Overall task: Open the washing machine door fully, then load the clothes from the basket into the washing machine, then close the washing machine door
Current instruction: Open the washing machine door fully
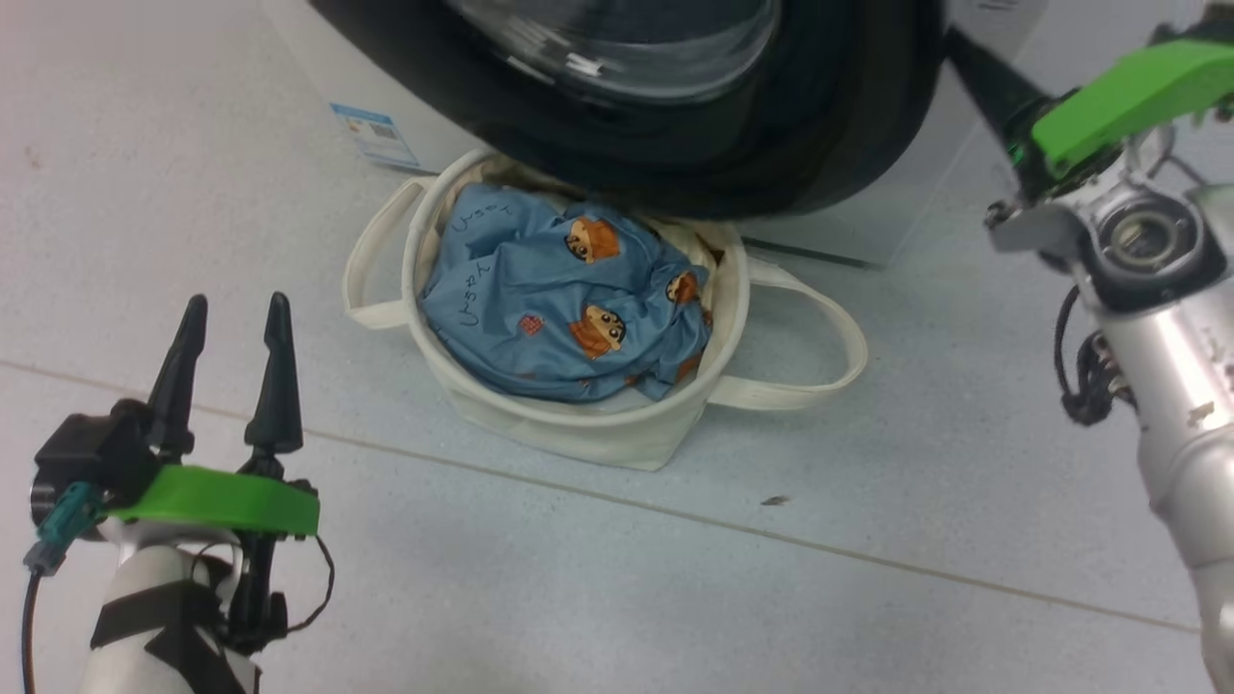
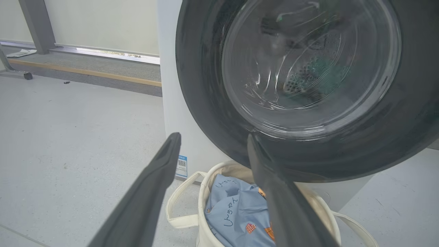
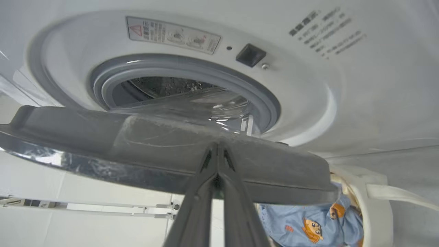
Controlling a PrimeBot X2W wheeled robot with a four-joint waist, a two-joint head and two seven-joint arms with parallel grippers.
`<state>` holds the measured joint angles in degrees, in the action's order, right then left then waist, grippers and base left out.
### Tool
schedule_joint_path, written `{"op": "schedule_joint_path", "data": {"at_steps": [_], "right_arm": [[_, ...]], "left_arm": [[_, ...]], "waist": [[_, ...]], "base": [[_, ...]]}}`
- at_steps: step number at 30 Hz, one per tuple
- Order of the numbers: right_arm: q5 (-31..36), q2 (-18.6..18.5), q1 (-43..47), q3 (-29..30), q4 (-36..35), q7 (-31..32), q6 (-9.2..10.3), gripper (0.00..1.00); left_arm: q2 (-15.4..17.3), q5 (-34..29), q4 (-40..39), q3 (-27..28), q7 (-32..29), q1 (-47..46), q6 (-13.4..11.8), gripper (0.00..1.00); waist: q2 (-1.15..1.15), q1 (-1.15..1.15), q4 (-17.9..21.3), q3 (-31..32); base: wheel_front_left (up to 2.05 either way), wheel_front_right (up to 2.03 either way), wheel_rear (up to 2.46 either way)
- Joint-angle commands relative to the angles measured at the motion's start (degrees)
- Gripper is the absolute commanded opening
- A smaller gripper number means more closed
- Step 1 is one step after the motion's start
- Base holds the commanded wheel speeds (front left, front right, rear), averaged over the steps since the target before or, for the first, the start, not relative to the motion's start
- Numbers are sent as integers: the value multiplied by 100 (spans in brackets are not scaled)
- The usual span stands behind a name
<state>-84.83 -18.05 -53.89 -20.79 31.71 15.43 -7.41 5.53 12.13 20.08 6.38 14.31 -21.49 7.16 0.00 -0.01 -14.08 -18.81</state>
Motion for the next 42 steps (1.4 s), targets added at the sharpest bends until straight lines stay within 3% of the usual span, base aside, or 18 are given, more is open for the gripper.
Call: {"op": "schedule_joint_path", "data": {"at_steps": [1, 4, 9, 13, 24, 33, 42], "right_arm": [[-155, 130, 191, -141, -300, 154, -8, 0], [-145, 15, 314, -39, -414, -75, -8, 0], [441, -143, 201, -30, -385, -1052, -8, 0], [605, -123, -37, -224, -257, -1278, -8, 0], [528, -28, -506, -892, 58, -736, -8, 0], [411, -63, -17, -1746, -658, 106, -8, 0], [512, -69, 443, -2358, -1559, 358, -8, 0]], "left_arm": [[234, -74, -133, 227, 69, 40, 33, 100], [242, -81, -119, 232, 69, 61, 33, 100], [245, -78, -96, 166, 69, 51, 33, 100], [257, -45, -72, 159, 69, 45, 33, 100], [241, -93, -51, 248, 69, 55, 33, 100], [308, -118, -32, 452, 69, 353, 33, 100], [441, -112, -89, 738, 69, 725, 33, 100]], "waist": [[0, 1, 93, 113], [0, 1, 119, 160], [0, 1, 56, 127], [0, 1, -48, 65], [0, 1, -146, 91], [0, 1, 23, 505], [0, 1, -50, 824]], "base": [[0, 0, 0], [0, 0, 0], [0, 0, 0], [0, 0, 0], [0, 0, 0], [0, 0, 0], [0, 0, 0]]}}
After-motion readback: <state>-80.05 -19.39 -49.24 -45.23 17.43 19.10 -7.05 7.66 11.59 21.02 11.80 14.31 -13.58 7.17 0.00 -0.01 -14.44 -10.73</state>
